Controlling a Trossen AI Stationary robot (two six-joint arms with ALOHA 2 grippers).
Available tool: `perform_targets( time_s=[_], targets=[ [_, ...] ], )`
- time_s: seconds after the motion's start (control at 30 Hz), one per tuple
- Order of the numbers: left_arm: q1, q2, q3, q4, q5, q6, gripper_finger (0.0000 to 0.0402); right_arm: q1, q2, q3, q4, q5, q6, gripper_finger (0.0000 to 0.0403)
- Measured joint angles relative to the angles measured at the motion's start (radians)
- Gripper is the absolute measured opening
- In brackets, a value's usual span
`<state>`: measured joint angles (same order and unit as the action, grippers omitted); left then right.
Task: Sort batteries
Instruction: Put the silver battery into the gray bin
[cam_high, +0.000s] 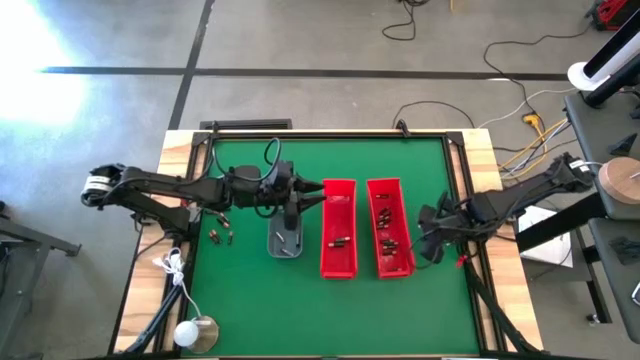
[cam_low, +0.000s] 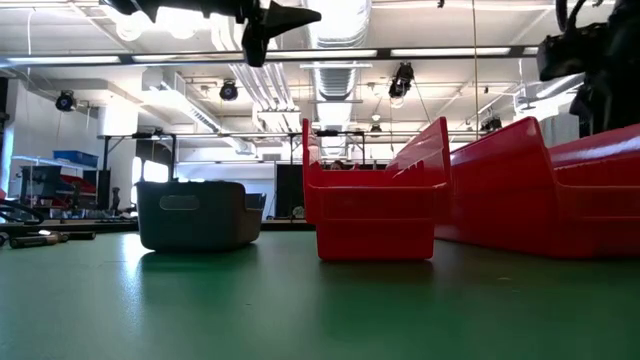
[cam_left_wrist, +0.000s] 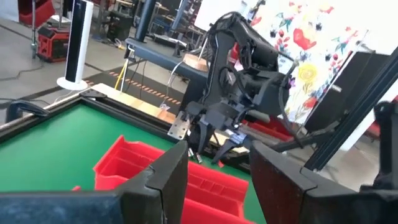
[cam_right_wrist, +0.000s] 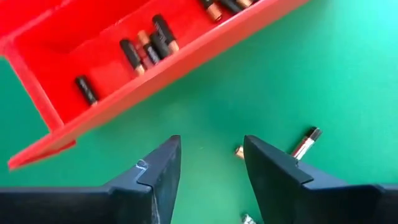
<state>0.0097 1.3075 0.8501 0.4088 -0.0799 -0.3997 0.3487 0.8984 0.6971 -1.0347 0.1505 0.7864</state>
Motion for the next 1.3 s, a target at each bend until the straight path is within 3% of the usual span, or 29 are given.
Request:
perform_targets(
  time_s=[0.1, 0.23, 0.4, 0.5, 0.63, 0.77, 0.97, 1.3],
  targets=[
    [0.0, -0.012, 0.0, -0.031, 0.002, 0.042, 0.0151, 0.032, 0.012, -0.012, 0.004, 0.0, 0.012, 0.0181],
    [0.001, -0.015, 0.0, -0.065, 0.083, 0.114, 0.0151, 0.07, 0.014, -0.03, 0.014, 0.001, 0.023, 0.0187],
    [-0.029, 0.001, 0.0, -0.059, 0.172, 0.248, 0.0151, 0.131, 0.015, -0.029, 0.025, 0.024, -0.083, 0.0187],
    [-0.094, 0.034, 0.0, -0.045, 0.168, 0.408, 0.0151, 0.138, 0.033, -0.057, 0.026, 0.042, -0.102, 0.0187],
    [-0.167, 0.098, -0.001, -0.035, 0.061, 0.519, 0.0151, 0.138, 0.071, -0.12, 0.011, 0.041, -0.034, 0.0187],
    [-0.191, 0.145, -0.001, -0.036, 0.021, 0.455, 0.0151, 0.138, 0.092, -0.161, 0.012, 0.056, 0.026, 0.0187],
    [-0.196, 0.164, -0.008, -0.031, 0.111, 0.397, 0.0151, 0.136, 0.093, -0.185, 0.02, 0.078, 0.019, 0.0187],
    [-0.209, 0.193, -0.011, -0.03, 0.118, 0.415, 0.0151, 0.095, 0.134, -0.181, 0.036, 0.077, 0.03, 0.0178]
  ],
)
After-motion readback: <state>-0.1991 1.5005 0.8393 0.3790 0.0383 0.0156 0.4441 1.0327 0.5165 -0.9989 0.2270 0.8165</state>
